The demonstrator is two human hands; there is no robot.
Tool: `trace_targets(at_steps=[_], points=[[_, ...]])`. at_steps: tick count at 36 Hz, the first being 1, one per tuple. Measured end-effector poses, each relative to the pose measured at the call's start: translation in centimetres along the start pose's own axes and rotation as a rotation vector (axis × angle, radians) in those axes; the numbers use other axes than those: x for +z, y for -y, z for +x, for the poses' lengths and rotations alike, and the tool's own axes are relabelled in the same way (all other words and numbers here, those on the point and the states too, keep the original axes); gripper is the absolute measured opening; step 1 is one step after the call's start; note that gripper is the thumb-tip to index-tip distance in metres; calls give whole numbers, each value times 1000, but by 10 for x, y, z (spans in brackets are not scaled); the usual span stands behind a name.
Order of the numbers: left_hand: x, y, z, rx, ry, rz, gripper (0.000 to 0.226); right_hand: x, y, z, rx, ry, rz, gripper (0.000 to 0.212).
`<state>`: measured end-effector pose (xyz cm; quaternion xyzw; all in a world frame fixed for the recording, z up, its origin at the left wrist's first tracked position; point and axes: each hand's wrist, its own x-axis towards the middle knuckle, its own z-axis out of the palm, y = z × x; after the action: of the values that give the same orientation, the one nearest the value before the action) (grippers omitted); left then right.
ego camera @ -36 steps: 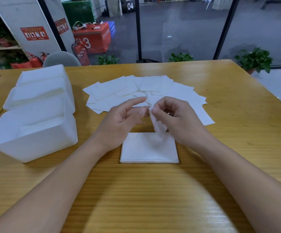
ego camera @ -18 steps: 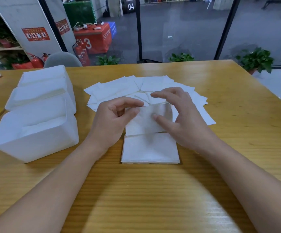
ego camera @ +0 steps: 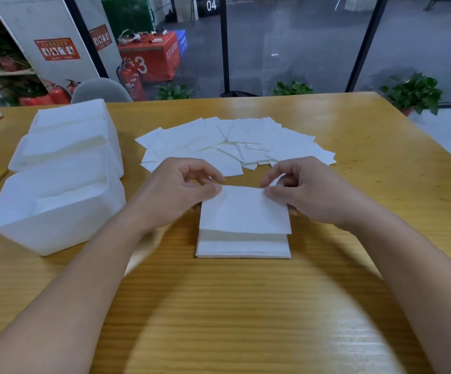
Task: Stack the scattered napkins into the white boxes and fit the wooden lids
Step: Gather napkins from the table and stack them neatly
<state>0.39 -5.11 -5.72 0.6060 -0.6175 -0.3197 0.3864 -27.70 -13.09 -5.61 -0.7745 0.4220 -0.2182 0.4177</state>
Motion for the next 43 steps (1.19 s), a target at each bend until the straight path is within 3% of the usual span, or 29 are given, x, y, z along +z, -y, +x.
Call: trace_targets(at_steps=[9, 19, 25, 29, 36, 40, 43], points=[[-2, -1, -3, -85, 194, -17, 29, -4, 2, -4, 68, 143, -106, 5], [-2, 2, -4, -71, 257, 121, 33, -2, -5, 1, 37, 91, -201, 16], [-7, 1, -2, 30, 154, 252, 13, -4, -11, 5, -11, -125, -288, 15], [-2, 4, -1, 36, 141, 299, 3, -2, -18, 6, 8, -118, -437, 19], [5, 9, -1, 16, 210, 297, 9, 3, -26, 12, -9, -144, -494, 18], [10, 6, -2, 20, 196, 263, 11, 5, -21, 10, -28, -145, -395, 19], [18, 5, -2, 42, 72, 228, 17, 8, -15, 10, -80, -168, -232, 18]])
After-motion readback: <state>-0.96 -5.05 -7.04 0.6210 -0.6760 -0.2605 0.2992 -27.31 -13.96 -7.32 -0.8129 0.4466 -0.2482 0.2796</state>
